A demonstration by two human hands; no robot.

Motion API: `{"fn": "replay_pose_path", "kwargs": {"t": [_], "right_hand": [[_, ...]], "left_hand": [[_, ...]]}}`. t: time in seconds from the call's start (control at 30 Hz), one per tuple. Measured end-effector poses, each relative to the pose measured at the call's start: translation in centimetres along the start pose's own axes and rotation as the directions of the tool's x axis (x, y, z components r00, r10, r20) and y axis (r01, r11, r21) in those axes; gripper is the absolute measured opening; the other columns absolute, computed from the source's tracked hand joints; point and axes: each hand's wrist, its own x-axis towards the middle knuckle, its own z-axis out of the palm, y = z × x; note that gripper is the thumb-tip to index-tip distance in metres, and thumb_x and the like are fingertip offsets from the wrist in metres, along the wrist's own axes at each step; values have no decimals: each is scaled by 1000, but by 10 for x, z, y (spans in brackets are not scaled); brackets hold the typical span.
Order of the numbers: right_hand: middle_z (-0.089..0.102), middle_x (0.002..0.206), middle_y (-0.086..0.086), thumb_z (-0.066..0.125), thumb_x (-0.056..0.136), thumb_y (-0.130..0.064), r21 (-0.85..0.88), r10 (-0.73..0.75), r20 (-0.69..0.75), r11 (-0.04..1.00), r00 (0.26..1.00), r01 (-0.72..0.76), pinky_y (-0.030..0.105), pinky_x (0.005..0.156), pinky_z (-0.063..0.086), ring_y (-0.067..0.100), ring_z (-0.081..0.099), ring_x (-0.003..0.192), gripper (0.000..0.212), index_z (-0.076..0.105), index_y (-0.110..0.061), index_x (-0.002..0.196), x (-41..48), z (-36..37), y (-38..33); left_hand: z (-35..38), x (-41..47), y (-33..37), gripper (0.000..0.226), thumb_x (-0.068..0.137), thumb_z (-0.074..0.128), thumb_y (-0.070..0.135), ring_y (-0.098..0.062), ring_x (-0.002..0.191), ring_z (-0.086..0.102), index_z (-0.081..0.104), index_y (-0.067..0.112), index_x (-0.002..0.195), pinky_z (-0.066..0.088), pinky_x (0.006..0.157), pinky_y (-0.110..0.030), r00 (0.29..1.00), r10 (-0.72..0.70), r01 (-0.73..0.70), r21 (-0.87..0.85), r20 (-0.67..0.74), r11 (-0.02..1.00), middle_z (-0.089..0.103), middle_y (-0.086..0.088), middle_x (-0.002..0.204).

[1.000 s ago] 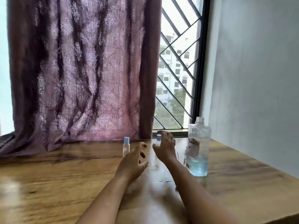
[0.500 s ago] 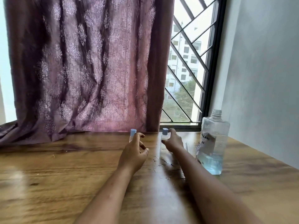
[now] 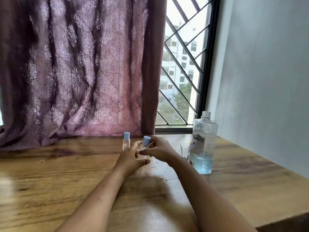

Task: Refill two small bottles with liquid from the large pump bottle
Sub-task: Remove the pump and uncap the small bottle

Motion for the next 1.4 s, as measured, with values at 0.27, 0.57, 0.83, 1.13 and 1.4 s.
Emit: {"fn": "replay_pose_path", "kwargs": {"t": [0.27,0.57,0.83,1.13,1.4], "right_hand": [[61,83,-6,70,77,-44,-133,-123,33,983,992,126,24,68,42,9,56,79,37,66,-15,99,-4,3,4],[63,78,-8,73,72,-45,-166,-227,-91,964,970,210,30,69,48,11,59,77,29,65,-20,84,3,11,8],[56,72,1,72,79,-27,-147,-330,-30,935,943,322,19,58,34,13,46,66,26,66,-4,87,2,3,7],[56,75,-9,64,86,-20,-51,-280,97,957,955,286,25,70,42,8,52,73,15,66,-8,97,1,-4,8],[54,89,-7,73,76,-38,-134,-357,-30,927,934,350,18,68,39,5,48,73,31,65,-19,99,-1,11,2]], "left_hand": [[-4,-3,-7,31,69,81,24,-8,70,61,65,16,94,46,63,-16,999,-44,45,-58,19,997,67,2,76],[-1,0,-12,46,69,80,24,-12,67,56,51,10,102,41,60,-24,993,-84,93,-108,87,990,64,-2,75],[-2,0,-11,59,55,79,33,-17,77,59,54,11,104,45,69,-30,985,-95,123,-193,146,973,64,-8,83],[-3,-4,-7,52,72,78,10,-20,89,61,50,3,115,47,83,-31,973,-92,151,-283,211,947,66,-17,96],[3,-2,-4,30,76,68,-9,6,49,55,52,7,95,43,50,-7,985,-99,134,-278,138,951,53,0,66]]}}
